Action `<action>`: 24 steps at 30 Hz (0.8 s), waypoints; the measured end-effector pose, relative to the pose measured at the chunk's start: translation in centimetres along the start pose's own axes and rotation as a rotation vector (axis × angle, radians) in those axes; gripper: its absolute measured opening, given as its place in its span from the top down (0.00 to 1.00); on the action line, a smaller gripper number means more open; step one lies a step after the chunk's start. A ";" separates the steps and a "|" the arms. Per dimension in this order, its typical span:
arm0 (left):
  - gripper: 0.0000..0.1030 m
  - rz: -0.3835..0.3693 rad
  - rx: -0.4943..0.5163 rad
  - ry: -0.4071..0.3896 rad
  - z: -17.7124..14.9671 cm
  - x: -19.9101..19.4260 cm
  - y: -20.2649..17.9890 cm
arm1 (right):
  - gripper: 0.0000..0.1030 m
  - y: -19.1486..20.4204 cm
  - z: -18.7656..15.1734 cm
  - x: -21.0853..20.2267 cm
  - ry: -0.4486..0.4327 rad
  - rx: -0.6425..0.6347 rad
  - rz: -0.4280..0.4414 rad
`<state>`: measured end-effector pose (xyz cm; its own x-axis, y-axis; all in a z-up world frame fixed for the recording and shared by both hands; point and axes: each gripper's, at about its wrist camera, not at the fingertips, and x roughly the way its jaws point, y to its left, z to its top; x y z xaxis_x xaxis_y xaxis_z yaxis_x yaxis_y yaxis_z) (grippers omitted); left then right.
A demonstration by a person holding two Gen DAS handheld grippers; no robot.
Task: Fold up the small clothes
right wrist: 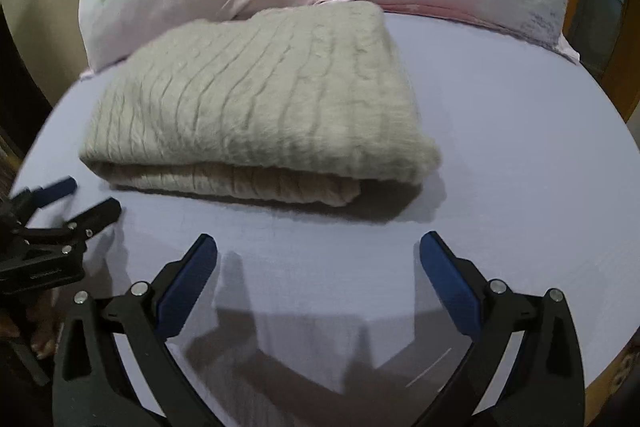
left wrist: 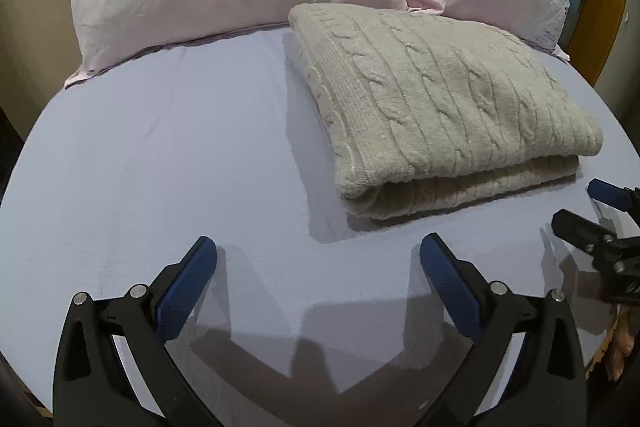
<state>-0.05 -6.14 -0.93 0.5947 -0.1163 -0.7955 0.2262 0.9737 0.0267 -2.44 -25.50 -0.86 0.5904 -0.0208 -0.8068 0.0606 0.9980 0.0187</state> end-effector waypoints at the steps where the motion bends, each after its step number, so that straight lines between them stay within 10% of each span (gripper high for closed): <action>1: 0.01 0.000 0.000 0.000 0.0 0.0 0.0 | 0.02 0.5 -0.2 0.1 -0.014 -0.025 -0.027; 24: 0.01 0.001 0.002 0.000 0.1 0.0 0.1 | 0.02 0.4 -0.4 0.3 -0.051 -0.014 -0.022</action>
<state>0.09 -6.04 -0.85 0.5951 -0.1152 -0.7954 0.2267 0.9735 0.0287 -2.54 -25.10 -1.31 0.6294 -0.0453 -0.7758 0.0626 0.9980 -0.0075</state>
